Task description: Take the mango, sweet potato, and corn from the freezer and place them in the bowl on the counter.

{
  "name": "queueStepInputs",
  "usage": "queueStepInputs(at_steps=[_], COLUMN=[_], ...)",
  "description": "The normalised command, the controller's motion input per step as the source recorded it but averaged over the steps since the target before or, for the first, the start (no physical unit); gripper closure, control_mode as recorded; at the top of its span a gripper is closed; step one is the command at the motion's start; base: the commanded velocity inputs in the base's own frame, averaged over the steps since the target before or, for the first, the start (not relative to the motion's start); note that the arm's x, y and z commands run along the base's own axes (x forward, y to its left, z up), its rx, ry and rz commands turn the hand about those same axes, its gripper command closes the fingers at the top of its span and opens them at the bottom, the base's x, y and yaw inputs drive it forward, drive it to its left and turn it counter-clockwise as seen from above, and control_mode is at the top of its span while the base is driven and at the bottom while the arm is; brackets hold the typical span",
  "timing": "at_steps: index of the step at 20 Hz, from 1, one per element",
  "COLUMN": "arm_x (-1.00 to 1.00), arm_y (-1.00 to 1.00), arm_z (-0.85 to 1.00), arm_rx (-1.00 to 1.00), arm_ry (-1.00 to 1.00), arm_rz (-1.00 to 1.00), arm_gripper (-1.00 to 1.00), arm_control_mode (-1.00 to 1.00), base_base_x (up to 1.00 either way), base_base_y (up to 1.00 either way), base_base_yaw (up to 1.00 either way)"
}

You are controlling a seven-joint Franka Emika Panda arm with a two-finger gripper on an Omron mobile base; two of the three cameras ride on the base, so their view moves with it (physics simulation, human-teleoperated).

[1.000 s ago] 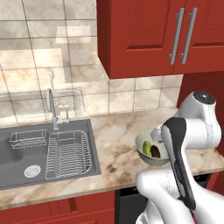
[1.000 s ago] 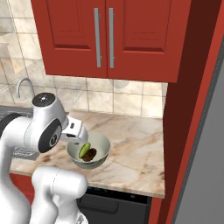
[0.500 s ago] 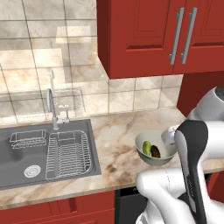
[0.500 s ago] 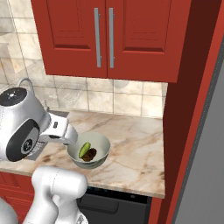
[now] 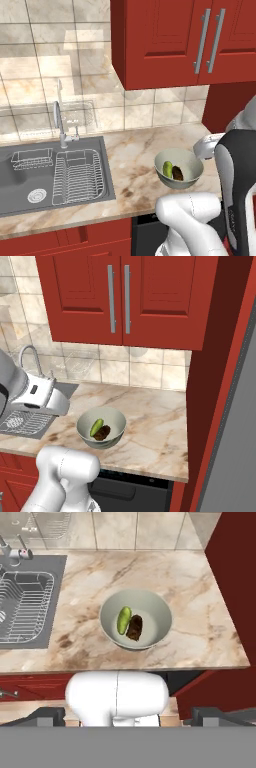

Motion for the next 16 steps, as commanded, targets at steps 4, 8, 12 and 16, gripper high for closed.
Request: queueStepInputs(at_steps=[4, 8, 12, 16], arm_x=[-0.29, -0.11, 0.0, 0.0], arm_y=[0.05, 0.0, 0.0, 0.0], arm_z=[0.16, 0.0, 0.0, 0.0], arm_rx=[0.0, 0.02, 0.01, 0.0], arm_ry=[-0.04, -0.08, -0.07, -0.08], arm_rz=[0.0, 0.0, 0.0, 0.0], arm_gripper=[-1.0, -1.0, -1.0, -1.0], arm_control_mode=[-1.0, -1.0, -1.0, -1.0], base_base_x=[0.0, 0.0, 0.0, 0.0], base_base_y=[0.0, 0.0, 0.0, 0.0], base_base_yaw=[0.0, 0.0, 0.0, 0.0])
